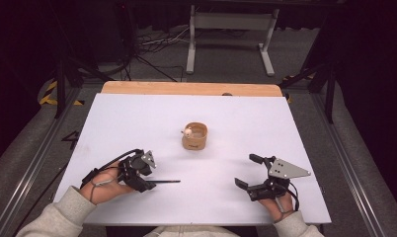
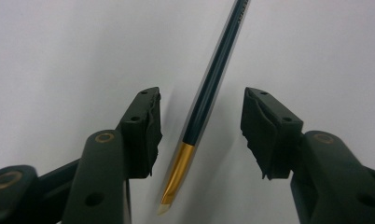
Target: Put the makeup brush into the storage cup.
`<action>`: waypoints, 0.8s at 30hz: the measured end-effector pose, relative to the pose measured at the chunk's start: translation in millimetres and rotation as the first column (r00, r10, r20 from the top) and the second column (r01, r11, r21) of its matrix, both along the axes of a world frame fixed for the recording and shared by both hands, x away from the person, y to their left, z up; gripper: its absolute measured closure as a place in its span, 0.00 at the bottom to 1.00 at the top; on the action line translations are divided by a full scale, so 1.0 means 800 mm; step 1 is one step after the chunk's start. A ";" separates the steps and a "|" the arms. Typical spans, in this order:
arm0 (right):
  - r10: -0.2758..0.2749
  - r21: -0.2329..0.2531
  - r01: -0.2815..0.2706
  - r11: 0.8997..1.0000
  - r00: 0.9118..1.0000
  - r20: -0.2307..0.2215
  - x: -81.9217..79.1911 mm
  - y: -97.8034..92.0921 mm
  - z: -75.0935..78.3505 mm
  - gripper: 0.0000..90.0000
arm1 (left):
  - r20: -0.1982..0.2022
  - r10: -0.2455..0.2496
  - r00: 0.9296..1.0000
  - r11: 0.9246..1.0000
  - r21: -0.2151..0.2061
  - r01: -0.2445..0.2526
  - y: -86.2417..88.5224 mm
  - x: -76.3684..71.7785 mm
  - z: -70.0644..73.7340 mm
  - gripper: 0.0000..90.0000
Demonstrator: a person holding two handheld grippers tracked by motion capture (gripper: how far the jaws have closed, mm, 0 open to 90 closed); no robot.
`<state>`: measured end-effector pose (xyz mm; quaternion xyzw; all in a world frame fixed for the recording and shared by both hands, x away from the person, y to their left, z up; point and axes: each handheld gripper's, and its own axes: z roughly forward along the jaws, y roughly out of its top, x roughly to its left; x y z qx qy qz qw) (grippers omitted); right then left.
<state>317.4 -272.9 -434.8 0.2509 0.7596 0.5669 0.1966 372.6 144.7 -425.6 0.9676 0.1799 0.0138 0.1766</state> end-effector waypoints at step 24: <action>0.004 0.002 -0.004 1.000 1.000 -0.006 0.000 0.000 -0.001 0.05 | 0.000 -0.016 1.000 0.999 0.046 0.016 -0.002 0.000 -0.006 0.73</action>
